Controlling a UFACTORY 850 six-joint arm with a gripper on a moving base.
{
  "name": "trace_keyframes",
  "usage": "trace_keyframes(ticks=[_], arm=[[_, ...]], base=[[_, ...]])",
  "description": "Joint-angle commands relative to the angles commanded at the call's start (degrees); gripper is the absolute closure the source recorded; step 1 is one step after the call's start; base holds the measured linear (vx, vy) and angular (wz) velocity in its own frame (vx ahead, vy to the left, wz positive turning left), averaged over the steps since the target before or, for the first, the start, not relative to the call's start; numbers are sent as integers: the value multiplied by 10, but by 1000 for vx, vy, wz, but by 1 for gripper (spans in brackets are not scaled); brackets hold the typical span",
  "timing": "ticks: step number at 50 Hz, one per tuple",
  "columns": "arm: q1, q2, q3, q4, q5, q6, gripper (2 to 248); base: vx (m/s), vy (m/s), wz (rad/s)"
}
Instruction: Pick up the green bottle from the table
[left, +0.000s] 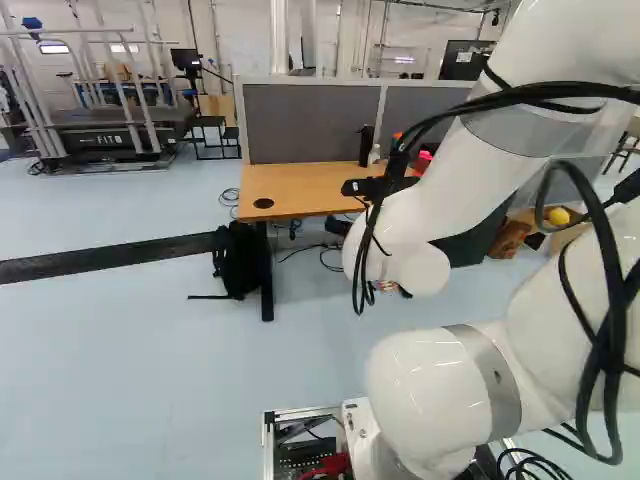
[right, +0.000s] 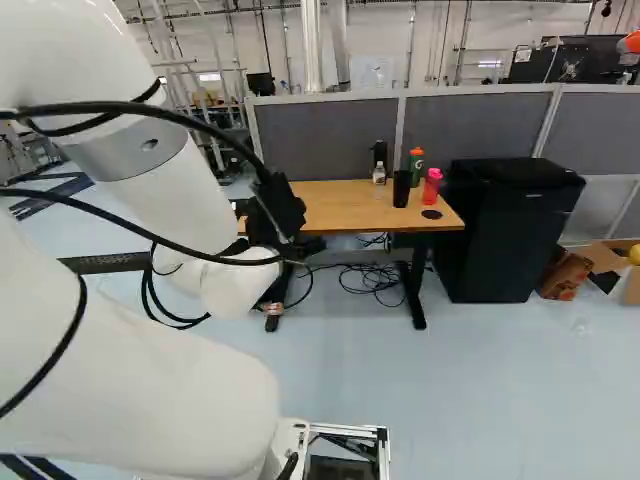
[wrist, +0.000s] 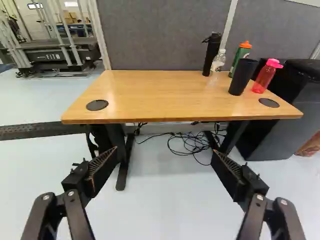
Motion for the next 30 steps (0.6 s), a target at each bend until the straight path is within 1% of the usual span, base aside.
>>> trace_keyframes(ticks=[30], arm=[[0,0,0,0,0,0,3]], base=[[237,-45,-248]])
